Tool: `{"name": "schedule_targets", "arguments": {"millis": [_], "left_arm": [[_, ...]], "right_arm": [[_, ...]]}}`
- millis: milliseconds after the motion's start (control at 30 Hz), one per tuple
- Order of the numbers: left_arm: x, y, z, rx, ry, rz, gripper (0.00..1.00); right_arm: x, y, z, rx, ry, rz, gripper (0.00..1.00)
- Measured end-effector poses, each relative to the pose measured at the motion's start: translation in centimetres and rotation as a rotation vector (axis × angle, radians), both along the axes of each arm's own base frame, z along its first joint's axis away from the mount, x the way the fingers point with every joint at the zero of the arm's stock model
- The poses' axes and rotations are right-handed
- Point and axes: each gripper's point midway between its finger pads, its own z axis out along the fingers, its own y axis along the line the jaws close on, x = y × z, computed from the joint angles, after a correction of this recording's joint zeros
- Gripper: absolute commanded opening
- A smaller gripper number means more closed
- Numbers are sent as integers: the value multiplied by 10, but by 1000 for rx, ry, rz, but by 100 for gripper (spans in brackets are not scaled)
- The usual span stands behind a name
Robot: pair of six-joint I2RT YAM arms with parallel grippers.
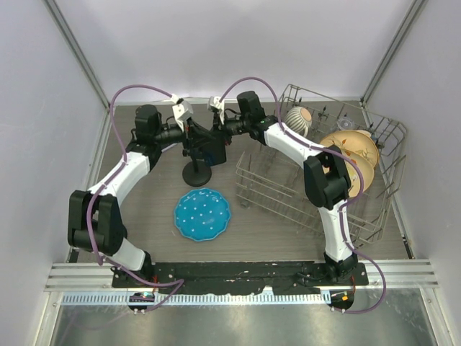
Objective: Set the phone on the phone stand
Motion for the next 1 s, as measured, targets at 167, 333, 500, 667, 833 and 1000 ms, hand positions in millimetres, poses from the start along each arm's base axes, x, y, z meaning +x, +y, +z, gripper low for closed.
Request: {"name": "schedule_targets", "arguments": {"millis": [167, 333, 500, 667, 833, 1000], "left_arm": [[1, -2, -2, 9, -27, -21, 0], [1, -2, -2, 8, -44, -32, 0], [-1, 4, -4, 5, -60, -19, 0], [-6, 16, -6, 16, -84, 65, 0], [-14, 27, -8, 18, -91, 173, 0], [-12, 31, -7, 33, -91, 323, 0]], "right_arm": [[-1, -2, -1, -1, -5, 15, 1], [-2, -3, -1, -1, -9, 26, 1], [-3, -2, -1, 6, -12, 31, 1], [-3, 4, -2, 68, -10, 23, 1], [-3, 7, -1, 141, -9, -55, 1], [4, 2, 0, 224, -20, -218, 0]]}}
